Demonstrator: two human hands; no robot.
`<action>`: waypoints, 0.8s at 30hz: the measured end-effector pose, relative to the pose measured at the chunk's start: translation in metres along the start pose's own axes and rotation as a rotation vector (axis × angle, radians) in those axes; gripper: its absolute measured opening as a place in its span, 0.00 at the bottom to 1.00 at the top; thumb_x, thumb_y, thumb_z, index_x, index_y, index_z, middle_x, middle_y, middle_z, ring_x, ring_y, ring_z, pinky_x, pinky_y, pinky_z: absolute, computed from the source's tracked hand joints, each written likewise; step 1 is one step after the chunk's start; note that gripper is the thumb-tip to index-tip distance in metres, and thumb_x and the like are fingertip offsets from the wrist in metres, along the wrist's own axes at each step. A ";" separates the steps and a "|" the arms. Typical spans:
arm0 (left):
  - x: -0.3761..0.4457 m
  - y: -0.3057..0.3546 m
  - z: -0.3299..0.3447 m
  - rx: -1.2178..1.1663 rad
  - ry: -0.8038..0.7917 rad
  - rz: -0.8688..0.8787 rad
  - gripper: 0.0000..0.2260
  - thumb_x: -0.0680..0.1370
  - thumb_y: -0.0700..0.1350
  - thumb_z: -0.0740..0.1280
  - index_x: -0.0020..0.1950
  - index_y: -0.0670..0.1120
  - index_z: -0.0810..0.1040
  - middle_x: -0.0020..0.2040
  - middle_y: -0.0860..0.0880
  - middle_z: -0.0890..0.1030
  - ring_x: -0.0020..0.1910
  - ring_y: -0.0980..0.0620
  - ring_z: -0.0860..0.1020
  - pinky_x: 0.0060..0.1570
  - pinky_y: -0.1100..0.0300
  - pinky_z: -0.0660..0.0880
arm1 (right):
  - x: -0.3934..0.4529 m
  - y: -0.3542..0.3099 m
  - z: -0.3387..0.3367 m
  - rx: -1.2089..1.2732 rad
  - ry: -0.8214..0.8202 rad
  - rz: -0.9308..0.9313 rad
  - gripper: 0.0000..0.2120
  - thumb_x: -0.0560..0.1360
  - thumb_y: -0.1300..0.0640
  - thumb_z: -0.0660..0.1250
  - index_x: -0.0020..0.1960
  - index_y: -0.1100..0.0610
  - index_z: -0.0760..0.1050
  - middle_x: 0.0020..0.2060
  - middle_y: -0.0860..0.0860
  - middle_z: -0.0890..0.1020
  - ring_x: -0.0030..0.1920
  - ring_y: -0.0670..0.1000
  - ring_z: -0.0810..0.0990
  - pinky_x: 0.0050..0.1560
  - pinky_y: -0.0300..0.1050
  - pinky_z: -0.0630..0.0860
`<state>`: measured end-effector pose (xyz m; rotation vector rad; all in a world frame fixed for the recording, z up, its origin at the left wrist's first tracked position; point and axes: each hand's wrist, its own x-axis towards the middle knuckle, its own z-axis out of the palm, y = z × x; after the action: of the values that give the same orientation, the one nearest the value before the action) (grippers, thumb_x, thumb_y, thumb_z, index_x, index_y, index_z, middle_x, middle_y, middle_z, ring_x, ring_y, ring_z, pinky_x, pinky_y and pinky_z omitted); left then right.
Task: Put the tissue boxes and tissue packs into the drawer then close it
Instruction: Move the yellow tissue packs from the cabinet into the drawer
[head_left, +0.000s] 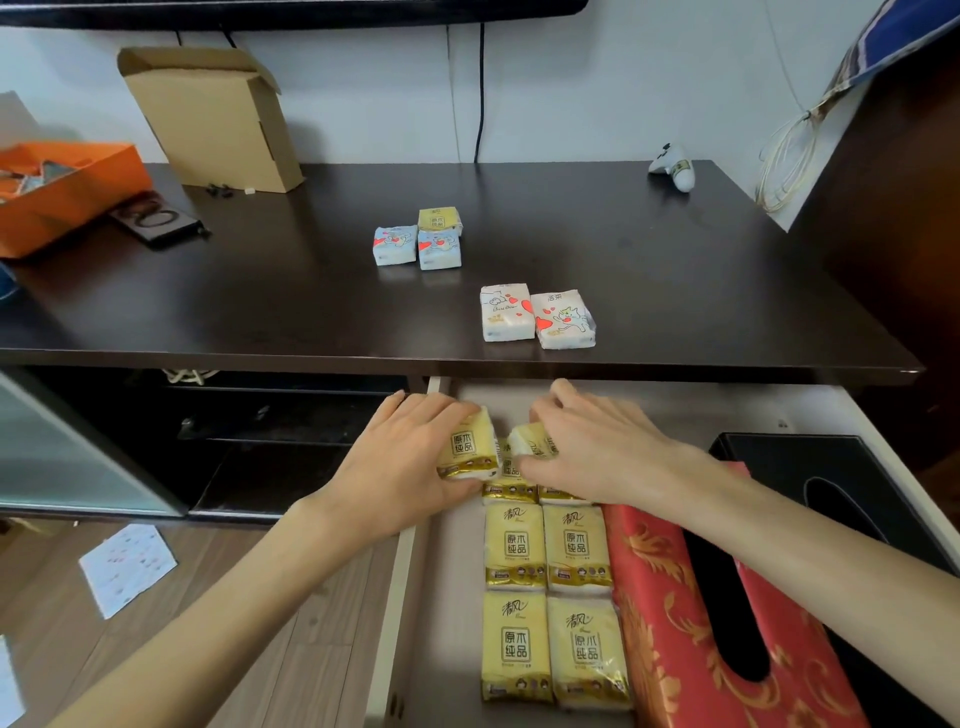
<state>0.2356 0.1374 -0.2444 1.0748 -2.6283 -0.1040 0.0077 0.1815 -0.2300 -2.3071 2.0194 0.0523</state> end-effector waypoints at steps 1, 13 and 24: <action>-0.001 -0.001 0.000 -0.004 -0.001 0.001 0.30 0.71 0.64 0.69 0.70 0.53 0.71 0.62 0.55 0.76 0.62 0.52 0.74 0.68 0.54 0.63 | 0.002 -0.005 0.005 -0.047 -0.009 0.016 0.27 0.77 0.31 0.56 0.61 0.52 0.72 0.55 0.52 0.73 0.54 0.59 0.79 0.44 0.52 0.64; 0.007 0.007 0.008 -0.035 -0.036 0.071 0.32 0.71 0.63 0.71 0.71 0.55 0.68 0.63 0.56 0.75 0.62 0.54 0.73 0.63 0.61 0.65 | -0.005 0.015 0.001 0.005 -0.025 -0.179 0.28 0.73 0.43 0.69 0.70 0.47 0.68 0.61 0.47 0.77 0.61 0.55 0.79 0.49 0.52 0.73; 0.035 0.013 0.030 0.013 -0.211 0.123 0.34 0.71 0.63 0.71 0.73 0.52 0.67 0.62 0.52 0.77 0.59 0.49 0.75 0.63 0.56 0.66 | -0.010 0.015 0.019 0.018 0.028 -0.016 0.30 0.80 0.33 0.55 0.75 0.50 0.64 0.69 0.51 0.72 0.59 0.60 0.81 0.47 0.54 0.70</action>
<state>0.1947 0.1209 -0.2619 0.9503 -2.8794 -0.1830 -0.0079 0.1908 -0.2482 -2.3257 2.0056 0.0012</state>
